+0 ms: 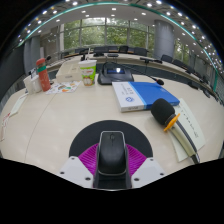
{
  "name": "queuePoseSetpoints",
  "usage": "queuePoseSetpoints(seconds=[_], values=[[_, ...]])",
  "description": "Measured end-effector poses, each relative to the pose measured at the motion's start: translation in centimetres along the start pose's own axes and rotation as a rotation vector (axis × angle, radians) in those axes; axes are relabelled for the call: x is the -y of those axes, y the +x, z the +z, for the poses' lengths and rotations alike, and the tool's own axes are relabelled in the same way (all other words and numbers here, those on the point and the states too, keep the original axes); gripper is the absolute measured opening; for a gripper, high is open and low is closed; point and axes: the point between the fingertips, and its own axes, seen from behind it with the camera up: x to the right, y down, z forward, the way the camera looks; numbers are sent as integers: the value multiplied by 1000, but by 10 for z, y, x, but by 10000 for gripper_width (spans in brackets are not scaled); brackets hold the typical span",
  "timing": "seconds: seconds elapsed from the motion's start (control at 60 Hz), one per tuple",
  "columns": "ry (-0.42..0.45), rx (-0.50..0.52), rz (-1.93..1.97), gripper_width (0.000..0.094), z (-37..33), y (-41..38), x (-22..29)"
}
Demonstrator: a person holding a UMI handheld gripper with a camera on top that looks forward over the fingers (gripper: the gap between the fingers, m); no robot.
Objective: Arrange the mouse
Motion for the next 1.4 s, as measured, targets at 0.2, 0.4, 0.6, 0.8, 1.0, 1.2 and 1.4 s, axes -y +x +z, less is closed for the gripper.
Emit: queuePoseSetpoints(seconds=[0.2, 0.4, 0.6, 0.8, 1.0, 1.2, 1.4], values=[[-43, 24, 30, 778, -7, -3, -9], [-3, -20, 2, 854, -56, -4, 5], [59, -69, 11, 851, -145, -15, 8], [118, -88, -6, 854, -246, -43, -16], [110, -87, -11, 854, -326, -71, -68], [115, -97, -48, 852, -368, -87, -100], [147, -109, -36, 853, -384, -88, -99]])
